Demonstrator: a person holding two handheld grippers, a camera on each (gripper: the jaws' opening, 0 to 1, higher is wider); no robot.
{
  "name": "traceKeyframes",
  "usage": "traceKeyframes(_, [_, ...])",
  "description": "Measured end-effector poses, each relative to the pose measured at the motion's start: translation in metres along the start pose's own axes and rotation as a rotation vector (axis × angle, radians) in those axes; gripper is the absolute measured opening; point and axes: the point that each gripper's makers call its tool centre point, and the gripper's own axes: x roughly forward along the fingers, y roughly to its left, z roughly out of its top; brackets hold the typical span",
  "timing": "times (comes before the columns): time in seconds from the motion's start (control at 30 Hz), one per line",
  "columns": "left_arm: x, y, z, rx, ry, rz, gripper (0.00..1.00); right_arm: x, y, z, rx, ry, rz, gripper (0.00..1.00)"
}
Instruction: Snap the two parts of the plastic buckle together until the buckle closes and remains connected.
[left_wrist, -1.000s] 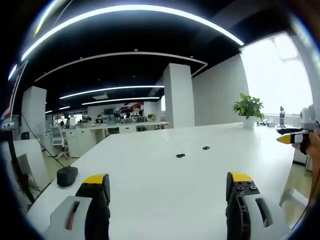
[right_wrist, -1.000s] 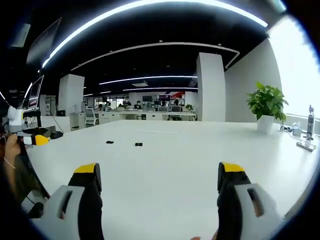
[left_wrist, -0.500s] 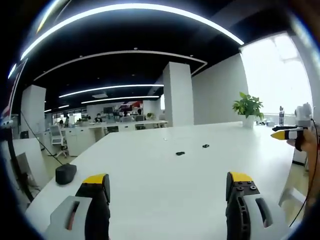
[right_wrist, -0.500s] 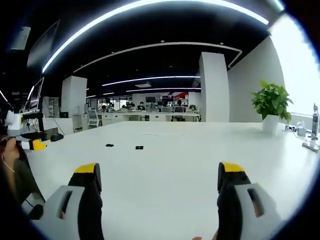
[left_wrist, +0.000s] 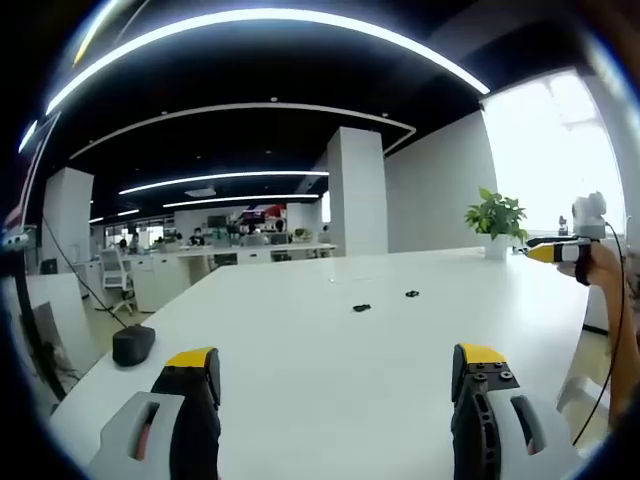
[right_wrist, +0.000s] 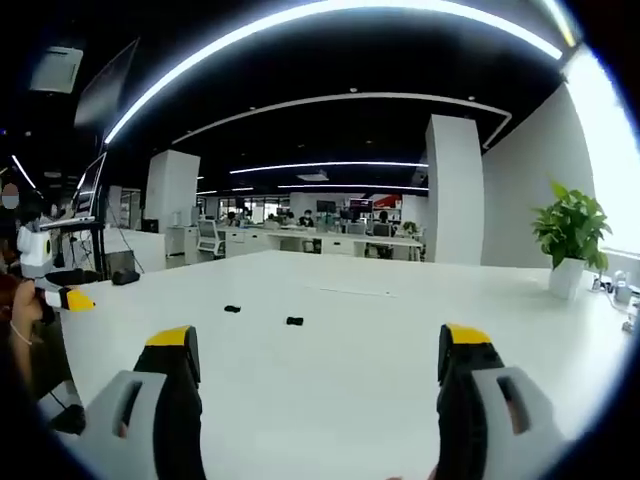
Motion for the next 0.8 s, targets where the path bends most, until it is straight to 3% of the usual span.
traceKeyframes(0.27, [0.002, -0.003, 0.000, 0.001, 0.000, -0.013, 0.98, 0.023, 0.014, 0.012, -0.004, -0.014, 0.102, 1.00])
traceKeyframes(0.47, [0.004, -0.004, -0.001, 0.004, 0.004, -0.016, 0.98, 0.038, 0.023, 0.007, -0.017, 0.016, 0.154, 1.00])
traceKeyframes(0.8, [0.006, -0.008, 0.000, 0.007, 0.003, -0.022, 0.98, 0.073, 0.029, -0.002, 0.070, 0.028, 0.219, 1.00])
